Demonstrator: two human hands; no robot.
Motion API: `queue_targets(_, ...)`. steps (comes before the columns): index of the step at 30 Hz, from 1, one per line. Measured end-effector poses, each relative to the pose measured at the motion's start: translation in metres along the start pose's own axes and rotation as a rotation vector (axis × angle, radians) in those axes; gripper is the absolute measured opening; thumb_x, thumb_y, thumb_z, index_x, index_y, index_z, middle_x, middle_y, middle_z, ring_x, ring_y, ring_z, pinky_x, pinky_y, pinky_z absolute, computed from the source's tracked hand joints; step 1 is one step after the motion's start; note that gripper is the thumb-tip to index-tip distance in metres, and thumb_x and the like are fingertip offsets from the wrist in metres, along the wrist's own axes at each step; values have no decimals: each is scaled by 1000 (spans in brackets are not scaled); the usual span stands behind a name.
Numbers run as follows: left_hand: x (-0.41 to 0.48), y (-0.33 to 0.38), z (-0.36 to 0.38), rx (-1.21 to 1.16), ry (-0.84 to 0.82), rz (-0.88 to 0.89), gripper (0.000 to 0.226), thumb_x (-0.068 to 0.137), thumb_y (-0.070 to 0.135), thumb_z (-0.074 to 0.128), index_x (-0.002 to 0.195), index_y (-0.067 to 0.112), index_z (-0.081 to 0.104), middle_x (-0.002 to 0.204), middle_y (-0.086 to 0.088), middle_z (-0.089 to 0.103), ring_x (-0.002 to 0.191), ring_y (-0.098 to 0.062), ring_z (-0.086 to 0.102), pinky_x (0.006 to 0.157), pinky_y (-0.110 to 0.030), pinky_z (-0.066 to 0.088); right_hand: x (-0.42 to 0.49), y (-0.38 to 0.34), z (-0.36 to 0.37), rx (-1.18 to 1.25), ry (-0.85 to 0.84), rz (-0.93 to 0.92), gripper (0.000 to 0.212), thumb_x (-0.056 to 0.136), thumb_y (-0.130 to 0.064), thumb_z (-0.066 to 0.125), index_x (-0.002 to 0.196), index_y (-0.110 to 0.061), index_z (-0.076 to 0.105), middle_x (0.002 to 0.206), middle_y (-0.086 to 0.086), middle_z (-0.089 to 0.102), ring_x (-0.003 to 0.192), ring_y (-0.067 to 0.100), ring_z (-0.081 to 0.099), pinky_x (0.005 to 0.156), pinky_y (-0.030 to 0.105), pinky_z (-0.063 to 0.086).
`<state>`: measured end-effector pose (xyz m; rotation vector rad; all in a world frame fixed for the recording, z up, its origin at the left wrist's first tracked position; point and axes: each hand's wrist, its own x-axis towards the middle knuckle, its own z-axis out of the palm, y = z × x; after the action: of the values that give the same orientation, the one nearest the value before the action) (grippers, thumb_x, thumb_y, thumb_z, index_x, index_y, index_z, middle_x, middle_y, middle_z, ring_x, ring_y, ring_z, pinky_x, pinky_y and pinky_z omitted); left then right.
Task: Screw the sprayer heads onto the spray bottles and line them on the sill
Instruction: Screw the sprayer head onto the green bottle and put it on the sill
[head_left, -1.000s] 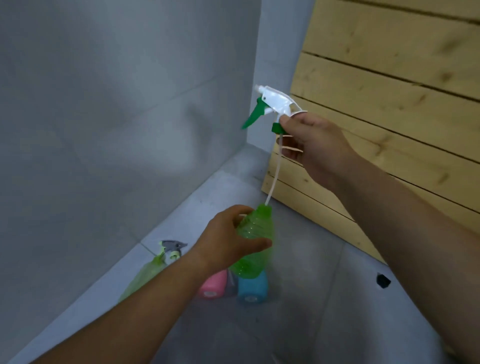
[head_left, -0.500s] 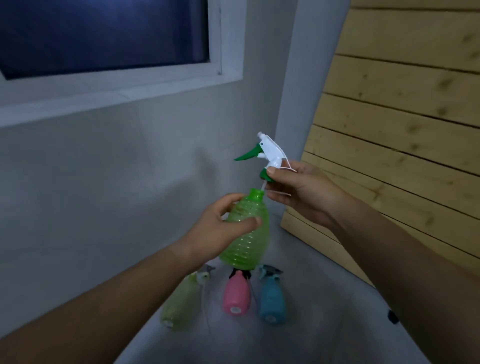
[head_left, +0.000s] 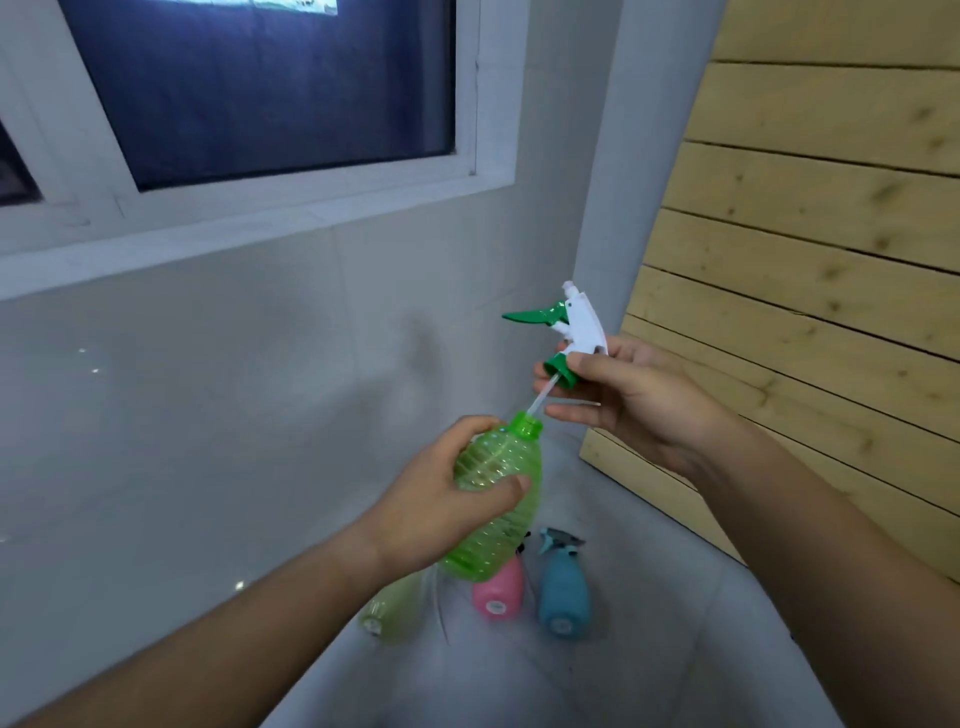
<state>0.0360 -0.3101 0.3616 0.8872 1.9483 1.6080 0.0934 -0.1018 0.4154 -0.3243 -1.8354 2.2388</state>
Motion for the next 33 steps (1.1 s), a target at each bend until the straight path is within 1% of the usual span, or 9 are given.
queue_targets(3, 0, -1, 4, -30, -33, 13, 32, 90, 12, 74, 116, 26, 62, 81, 24, 71, 73, 8, 65, 66, -8, 51, 3, 6, 0, 15, 2, 39, 9, 96, -7, 55, 98, -7, 64, 94, 16, 76, 92, 27, 74, 77, 41, 62)
queue_targets(11, 12, -11, 10, -46, 30, 9, 29, 90, 12, 74, 116, 23, 65, 94, 3, 77, 80, -6, 71, 73, -24, 59, 1, 14, -6, -345, -152, 31, 21, 93, -3, 59, 112, 5, 62, 103, 22, 70, 93, 24, 73, 79, 40, 61)
queue_targets(17, 14, -15, 15, -21, -16, -5, 27, 90, 13, 75, 114, 24, 67, 90, 5, 77, 75, -6, 71, 68, -23, 58, 1, 11, -19, -361, -291, 135, 27, 90, 2, 63, 116, -3, 64, 111, 16, 74, 105, 29, 71, 85, 41, 59)
queue_targets(20, 17, -15, 17, -60, -6, -27, 29, 86, 21, 76, 113, 27, 68, 98, -4, 78, 80, -12, 73, 77, -36, 61, 6, 19, -18, -369, -269, 120, 24, 91, 1, 62, 114, -4, 65, 110, 10, 74, 101, 22, 70, 92, 40, 56)
queue_targets(22, 18, -15, 16, -70, 7, -52, 30, 87, 22, 76, 114, 24, 66, 98, -8, 77, 79, -15, 73, 78, -41, 62, 8, 22, -13, -384, -244, 76, 28, 91, 1, 61, 118, -4, 63, 114, 10, 72, 97, 17, 70, 85, 34, 57)
queue_targets(25, 19, -16, 14, -42, 26, -87, 34, 82, 27, 79, 112, 23, 65, 97, -9, 77, 76, -13, 73, 75, -41, 62, 10, 24, -10, -367, -213, 11, 38, 89, 0, 64, 124, -10, 58, 108, 8, 72, 96, 17, 70, 83, 32, 57)
queue_targets(28, 17, -17, 14, 29, 18, -106, 34, 79, 34, 79, 109, 25, 65, 95, -6, 77, 77, -15, 75, 76, -41, 63, 10, 30, -6, -537, -185, -10, 35, 85, -20, 71, 117, -16, 59, 96, 3, 67, 91, 17, 67, 86, 39, 58)
queue_targets(30, 18, -18, 13, 53, 23, -109, 34, 79, 36, 78, 109, 25, 66, 96, -4, 78, 80, -16, 76, 78, -43, 62, 9, 33, 0, -662, -128, -46, 29, 86, -32, 71, 110, -21, 60, 91, -1, 65, 86, 13, 65, 82, 36, 60)
queue_targets(33, 19, -17, 11, 6, 28, -114, 40, 75, 37, 78, 109, 20, 66, 95, -8, 78, 76, -15, 74, 78, -46, 62, 7, 28, 2, -525, -144, -56, 27, 91, -25, 66, 117, -17, 61, 96, 6, 68, 88, 11, 66, 80, 28, 59)
